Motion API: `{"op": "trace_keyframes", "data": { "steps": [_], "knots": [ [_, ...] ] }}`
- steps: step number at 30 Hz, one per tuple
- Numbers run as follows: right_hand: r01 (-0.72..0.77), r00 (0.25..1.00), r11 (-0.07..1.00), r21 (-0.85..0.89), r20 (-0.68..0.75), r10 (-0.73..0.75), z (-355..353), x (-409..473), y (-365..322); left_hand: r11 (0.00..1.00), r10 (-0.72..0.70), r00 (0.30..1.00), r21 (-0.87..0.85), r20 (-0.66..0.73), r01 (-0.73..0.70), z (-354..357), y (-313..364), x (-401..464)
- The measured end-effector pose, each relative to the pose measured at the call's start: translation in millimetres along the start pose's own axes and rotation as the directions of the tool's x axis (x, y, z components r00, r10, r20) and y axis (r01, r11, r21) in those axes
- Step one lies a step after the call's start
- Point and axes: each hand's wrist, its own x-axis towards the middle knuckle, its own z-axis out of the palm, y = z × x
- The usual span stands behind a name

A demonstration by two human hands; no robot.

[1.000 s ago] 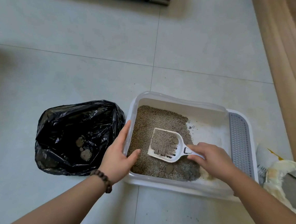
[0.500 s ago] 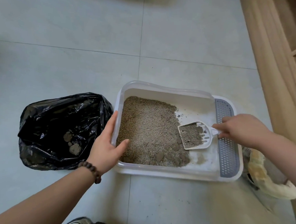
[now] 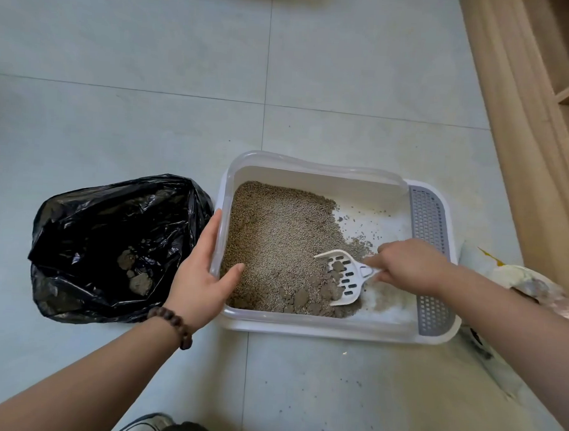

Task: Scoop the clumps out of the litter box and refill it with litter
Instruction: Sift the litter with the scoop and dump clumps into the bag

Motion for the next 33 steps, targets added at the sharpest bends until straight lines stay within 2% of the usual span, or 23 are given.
{"op": "trace_keyframes", "data": {
  "steps": [6,10,15,19,23,29,33],
  "knots": [
    [0.022,1.0,0.974,0.226,0.003,-0.023,10.0,13.6,-41.9,1.0,0.003,1.0,0.019,-0.012,-0.003,0.2,-1.2,-0.5],
    [0.002,1.0,0.912,0.409,0.015,-0.008,16.2,26.5,-55.7,1.0,0.006,1.0,0.017,-0.01,-0.006,-0.2,-1.7,-0.1],
    [-0.069,0.997,0.737,0.673,0.025,0.07,28.1,29.9,-65.4,1.0,0.002,1.0,0.006,-0.011,-0.002,0.2,-3.2,0.7],
    [-0.101,0.984,0.618,0.78,-0.015,0.179,26.8,24.6,-59.2,1.0,-0.002,1.0,-0.003,-0.011,0.002,0.0,-4.3,0.6],
    [-0.06,0.946,0.538,0.841,-0.125,0.3,18.5,13.4,-47.0,1.0,0.0,1.0,-0.003,-0.013,0.0,0.6,-3.8,0.8],
    [-0.109,0.898,0.534,0.838,-0.147,0.415,18.2,-4.0,-42.6,1.0,-0.003,1.0,0.011,0.001,0.003,0.7,-3.3,0.1],
    [-0.16,0.895,0.634,0.757,-0.159,0.416,20.8,-11.5,-45.9,1.0,-0.002,1.0,0.006,0.012,0.002,1.5,-3.6,0.8]
  ]
}}
